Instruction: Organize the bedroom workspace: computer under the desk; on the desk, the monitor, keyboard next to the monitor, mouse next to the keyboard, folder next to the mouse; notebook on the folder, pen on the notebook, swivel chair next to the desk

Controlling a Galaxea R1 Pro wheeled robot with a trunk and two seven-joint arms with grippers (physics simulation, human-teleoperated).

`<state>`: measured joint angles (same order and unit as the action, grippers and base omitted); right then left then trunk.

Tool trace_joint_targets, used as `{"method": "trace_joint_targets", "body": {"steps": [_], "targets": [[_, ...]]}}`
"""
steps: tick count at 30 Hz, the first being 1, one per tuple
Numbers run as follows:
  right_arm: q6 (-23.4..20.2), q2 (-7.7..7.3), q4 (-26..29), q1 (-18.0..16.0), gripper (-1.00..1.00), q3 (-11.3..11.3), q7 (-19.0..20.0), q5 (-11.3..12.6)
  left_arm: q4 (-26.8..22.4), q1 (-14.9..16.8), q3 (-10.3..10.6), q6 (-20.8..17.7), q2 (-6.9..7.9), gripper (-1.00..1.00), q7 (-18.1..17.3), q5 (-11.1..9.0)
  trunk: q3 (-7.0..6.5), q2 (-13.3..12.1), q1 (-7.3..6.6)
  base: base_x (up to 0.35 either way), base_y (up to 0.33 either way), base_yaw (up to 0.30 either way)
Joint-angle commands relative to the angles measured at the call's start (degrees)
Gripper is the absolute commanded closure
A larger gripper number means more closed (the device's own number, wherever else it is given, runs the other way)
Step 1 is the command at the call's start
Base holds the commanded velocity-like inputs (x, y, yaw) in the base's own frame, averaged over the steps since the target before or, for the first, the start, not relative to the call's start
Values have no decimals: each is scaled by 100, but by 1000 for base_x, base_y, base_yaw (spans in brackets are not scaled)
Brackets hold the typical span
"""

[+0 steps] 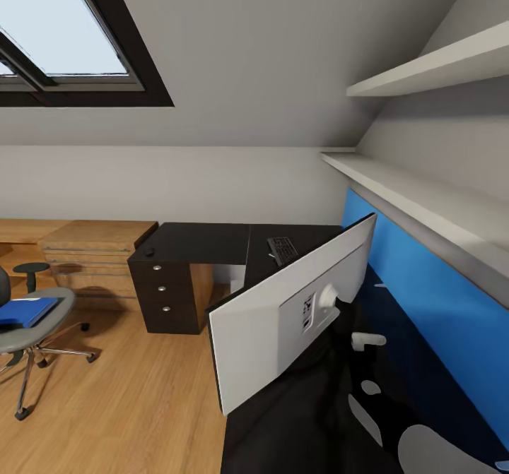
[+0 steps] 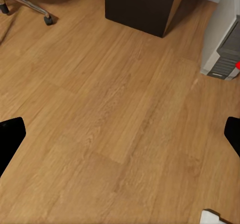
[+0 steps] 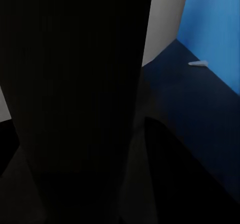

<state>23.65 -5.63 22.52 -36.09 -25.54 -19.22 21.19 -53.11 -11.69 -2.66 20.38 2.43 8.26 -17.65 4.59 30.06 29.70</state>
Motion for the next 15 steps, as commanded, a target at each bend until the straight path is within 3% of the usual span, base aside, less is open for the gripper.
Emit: {"method": "trace_joint_targets", "body": {"steps": [1, 5, 10, 15], "targets": [[43, -9, -108, -3, 100, -109, -41, 158, -7, 0, 11, 10, 3, -100, 18, -28, 11, 8, 3, 0, 0, 0], [54, 5, -108, -3, 100, -111, -38, 158, -6, 0, 11, 10, 2, -100, 18, -28, 11, 8, 3, 0, 0, 0], [516, 12, -168, -3, 100, -124, -38, 159, -6, 0, 11, 10, 3, -100, 18, -28, 11, 8, 3, 0, 0, 0], [642, 16, -234, -3, 100, -130, -38, 162, -6, 0, 11, 10, 3, -100, 25, -28, 11, 8, 3, 0, 0, 0]]}}
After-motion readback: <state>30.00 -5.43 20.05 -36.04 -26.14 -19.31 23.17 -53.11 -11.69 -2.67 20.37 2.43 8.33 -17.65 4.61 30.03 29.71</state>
